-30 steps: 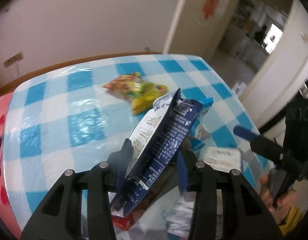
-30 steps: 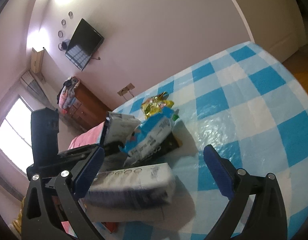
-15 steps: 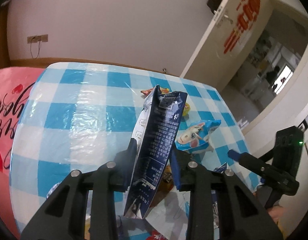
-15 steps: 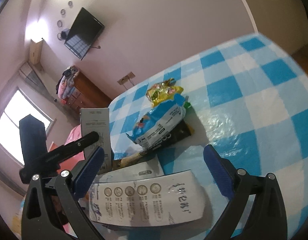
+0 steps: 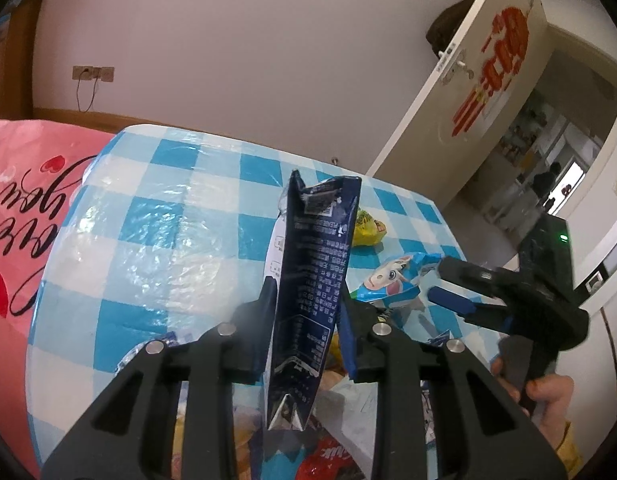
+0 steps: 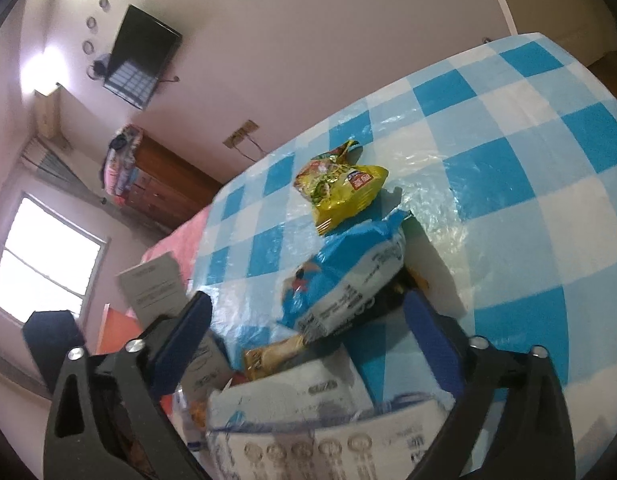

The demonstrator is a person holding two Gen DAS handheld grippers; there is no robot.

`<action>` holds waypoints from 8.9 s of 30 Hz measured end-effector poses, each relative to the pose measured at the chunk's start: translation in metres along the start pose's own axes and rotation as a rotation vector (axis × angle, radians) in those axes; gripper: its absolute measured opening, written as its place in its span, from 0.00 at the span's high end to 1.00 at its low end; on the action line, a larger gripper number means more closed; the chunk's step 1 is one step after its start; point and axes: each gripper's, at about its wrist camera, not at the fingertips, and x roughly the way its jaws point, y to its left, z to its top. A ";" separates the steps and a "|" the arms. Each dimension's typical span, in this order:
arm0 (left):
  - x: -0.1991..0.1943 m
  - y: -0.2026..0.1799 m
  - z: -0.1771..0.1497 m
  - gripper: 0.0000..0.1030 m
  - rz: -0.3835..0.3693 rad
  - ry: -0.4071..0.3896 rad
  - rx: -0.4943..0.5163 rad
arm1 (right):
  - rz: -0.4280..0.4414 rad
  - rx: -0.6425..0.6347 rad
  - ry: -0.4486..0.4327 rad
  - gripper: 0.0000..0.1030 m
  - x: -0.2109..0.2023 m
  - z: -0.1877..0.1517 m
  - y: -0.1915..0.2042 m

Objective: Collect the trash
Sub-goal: 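Grasp the dark blue milk carton with the left tool while the right tool grasps the blue snack bag, then carry the carton and snack bag over the orange bucket and release both, then move both tools back over the table toward the remaining trash, then grasp the white Magicday milk pouch with the left tool while the right tool grasps the yellow snack bag, then carry the pouch and yellow bag over the orange bucket and open both tools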

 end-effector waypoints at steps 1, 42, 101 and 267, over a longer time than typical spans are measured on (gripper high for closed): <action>-0.002 0.002 -0.001 0.71 -0.004 -0.003 -0.004 | -0.020 0.002 0.008 0.22 0.004 0.002 0.000; -0.074 0.014 -0.024 0.73 -0.141 -0.107 -0.077 | -0.004 -0.014 -0.158 0.56 -0.065 -0.026 0.015; -0.280 0.185 -0.046 0.21 0.358 -0.434 -0.267 | 0.229 -0.664 0.023 0.14 0.049 -0.129 0.362; -0.178 0.024 -0.112 0.37 0.356 -0.163 -0.111 | -0.088 -0.632 0.022 0.65 -0.044 -0.157 0.178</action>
